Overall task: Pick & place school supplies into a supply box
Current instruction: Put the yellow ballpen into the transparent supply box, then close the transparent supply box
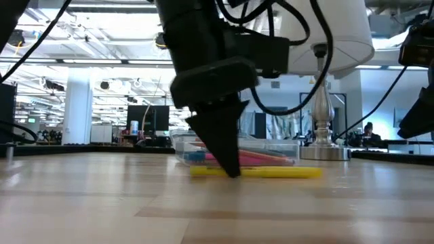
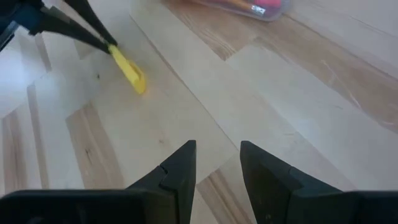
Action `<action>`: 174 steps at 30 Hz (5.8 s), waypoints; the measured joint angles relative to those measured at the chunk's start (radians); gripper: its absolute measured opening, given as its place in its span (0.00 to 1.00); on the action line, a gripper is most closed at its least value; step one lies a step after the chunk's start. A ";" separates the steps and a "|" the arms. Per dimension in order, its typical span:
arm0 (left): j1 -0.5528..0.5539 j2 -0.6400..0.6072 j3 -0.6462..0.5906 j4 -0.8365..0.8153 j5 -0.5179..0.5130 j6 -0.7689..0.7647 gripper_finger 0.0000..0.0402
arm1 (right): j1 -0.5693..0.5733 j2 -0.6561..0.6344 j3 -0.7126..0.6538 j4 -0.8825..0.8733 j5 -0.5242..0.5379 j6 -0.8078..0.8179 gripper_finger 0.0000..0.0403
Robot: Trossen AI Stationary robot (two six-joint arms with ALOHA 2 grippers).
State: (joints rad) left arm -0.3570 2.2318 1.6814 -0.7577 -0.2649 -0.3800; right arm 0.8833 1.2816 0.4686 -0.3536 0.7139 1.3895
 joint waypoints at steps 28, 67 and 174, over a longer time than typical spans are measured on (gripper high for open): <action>0.277 -0.143 -0.001 -0.082 -0.112 0.264 0.04 | 0.000 0.000 0.000 0.144 0.002 -0.001 0.29; 0.643 -0.639 -0.475 0.116 0.074 0.353 0.28 | -0.362 0.000 0.000 0.535 -0.009 -0.422 0.29; 0.773 -0.456 -0.526 0.224 0.762 0.450 0.19 | -0.511 0.297 0.029 0.468 -0.274 -0.762 0.29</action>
State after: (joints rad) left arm 0.4163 1.7757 1.1557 -0.5337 0.4969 0.0704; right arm 0.3725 1.5784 0.4973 0.1140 0.4404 0.6273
